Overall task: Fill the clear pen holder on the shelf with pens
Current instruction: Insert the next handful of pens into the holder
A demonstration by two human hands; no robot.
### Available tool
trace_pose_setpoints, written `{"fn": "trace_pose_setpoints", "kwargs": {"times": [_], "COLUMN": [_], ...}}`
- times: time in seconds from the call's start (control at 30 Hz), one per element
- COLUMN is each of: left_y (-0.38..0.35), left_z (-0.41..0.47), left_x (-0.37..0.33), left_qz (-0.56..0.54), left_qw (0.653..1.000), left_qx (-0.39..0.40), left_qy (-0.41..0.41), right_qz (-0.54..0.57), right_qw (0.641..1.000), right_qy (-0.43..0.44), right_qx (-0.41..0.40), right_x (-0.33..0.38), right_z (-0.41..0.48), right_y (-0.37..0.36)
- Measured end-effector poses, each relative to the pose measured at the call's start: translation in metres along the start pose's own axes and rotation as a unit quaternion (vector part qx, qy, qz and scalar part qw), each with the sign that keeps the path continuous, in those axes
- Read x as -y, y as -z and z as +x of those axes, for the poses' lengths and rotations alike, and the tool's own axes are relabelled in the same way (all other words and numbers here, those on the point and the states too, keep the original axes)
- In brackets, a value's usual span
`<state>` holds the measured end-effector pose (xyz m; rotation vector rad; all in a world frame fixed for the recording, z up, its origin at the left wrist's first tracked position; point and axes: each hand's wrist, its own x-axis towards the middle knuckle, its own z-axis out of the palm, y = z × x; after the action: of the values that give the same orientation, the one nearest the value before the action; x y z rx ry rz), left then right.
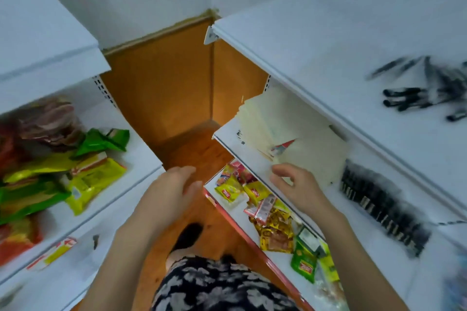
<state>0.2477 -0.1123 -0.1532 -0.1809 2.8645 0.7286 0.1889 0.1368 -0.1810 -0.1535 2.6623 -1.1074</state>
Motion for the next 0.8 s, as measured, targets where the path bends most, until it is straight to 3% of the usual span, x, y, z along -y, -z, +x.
{"fn": "trace_pose_setpoints", "kwargs": {"times": [0.2, 0.47, 0.8], "left_y": [0.059, 0.106, 0.100], "left_z": [0.075, 0.099, 0.130], "left_x": [-0.015, -0.078, -0.191], "left_qz": [0.020, -0.014, -0.022], "left_qw": [0.980, 0.903, 0.882], "left_qx": [0.018, 0.036, 0.026], "left_qy": [-0.198, -0.428, -0.471], "right_qz": [0.013, -0.011, -0.085], "right_qw": [0.994, 0.984, 0.944], "right_qy": [-0.051, -0.049, -0.071], "right_qx": [-0.091, -0.169, -0.312], "right_x": [0.040, 0.105, 0.109], "right_z": [0.013, -0.026, -0.056], "right_y": [0.005, 0.048, 0.177]}}
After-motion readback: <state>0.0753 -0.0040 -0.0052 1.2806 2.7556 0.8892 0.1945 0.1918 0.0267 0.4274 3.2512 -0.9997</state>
